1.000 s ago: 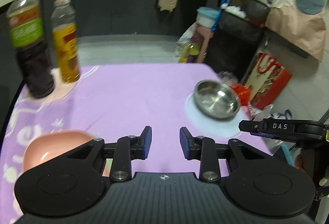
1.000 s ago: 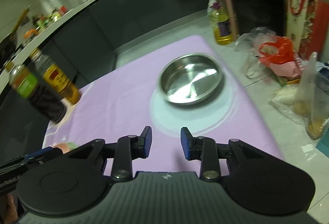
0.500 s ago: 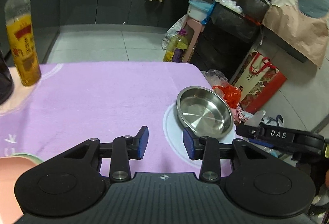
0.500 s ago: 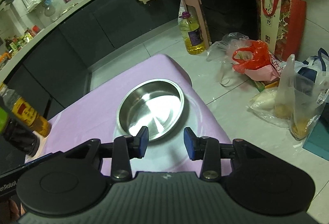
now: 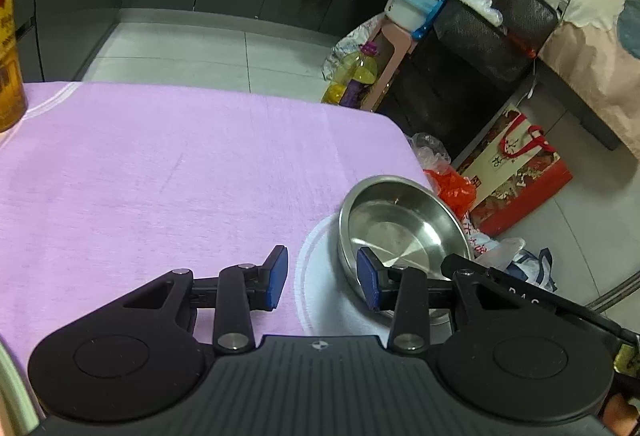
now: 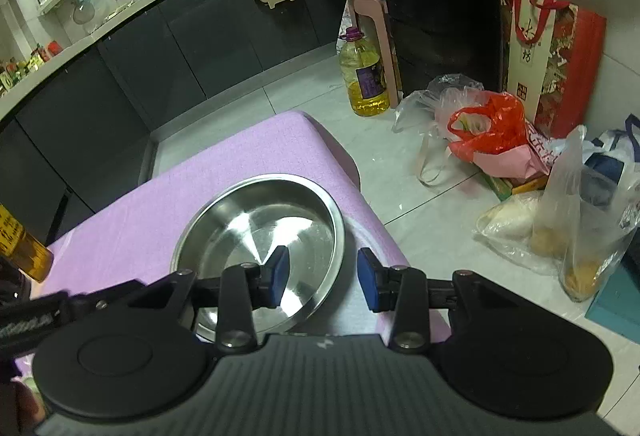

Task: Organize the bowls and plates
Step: 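Move both grippers toward the rim of the steel bowl, then close both grippers on the steel bowl rim and lift it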

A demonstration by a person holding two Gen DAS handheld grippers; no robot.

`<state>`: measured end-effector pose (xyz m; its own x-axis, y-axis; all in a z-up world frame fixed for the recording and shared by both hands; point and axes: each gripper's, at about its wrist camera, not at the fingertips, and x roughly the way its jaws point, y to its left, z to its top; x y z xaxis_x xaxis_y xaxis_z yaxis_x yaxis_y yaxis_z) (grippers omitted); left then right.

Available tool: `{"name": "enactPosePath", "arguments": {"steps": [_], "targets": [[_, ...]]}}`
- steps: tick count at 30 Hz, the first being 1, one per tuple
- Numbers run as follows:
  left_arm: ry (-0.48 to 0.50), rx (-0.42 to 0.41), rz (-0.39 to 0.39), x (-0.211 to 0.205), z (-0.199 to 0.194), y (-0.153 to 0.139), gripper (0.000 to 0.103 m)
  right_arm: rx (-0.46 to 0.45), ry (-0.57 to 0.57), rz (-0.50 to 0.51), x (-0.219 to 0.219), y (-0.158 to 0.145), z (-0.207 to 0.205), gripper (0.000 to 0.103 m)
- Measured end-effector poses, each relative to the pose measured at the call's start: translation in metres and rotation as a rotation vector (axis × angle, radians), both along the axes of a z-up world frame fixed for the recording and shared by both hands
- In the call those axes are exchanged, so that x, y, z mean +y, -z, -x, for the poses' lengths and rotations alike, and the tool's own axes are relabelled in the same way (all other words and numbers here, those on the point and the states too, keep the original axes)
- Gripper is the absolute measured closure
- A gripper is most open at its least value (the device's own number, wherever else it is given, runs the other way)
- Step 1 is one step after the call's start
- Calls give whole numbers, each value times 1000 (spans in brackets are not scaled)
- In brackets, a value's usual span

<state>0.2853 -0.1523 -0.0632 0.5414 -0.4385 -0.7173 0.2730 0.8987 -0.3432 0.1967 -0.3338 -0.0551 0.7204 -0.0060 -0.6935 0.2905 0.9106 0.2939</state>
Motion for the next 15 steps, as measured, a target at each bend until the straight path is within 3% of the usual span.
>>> {"name": "enactPosePath", "arguments": {"steps": [3,6,8,10,15], "targets": [[20,-16,-17,-8,0,3,67,2,-8,-12,1,-1,-2,70],[28,-26,-44,-15,1,6,68,18,-18,4,2,2,-6,89],[50,-30,-64,-19,2,10,69,22,-28,12,3,4,-7,90],[87,-38,-88,-22,5,12,82,23,-44,11,5,3,-6,90],[92,-69,-145,-20,12,9,83,13,-81,29,17,-2,-1,90]]}}
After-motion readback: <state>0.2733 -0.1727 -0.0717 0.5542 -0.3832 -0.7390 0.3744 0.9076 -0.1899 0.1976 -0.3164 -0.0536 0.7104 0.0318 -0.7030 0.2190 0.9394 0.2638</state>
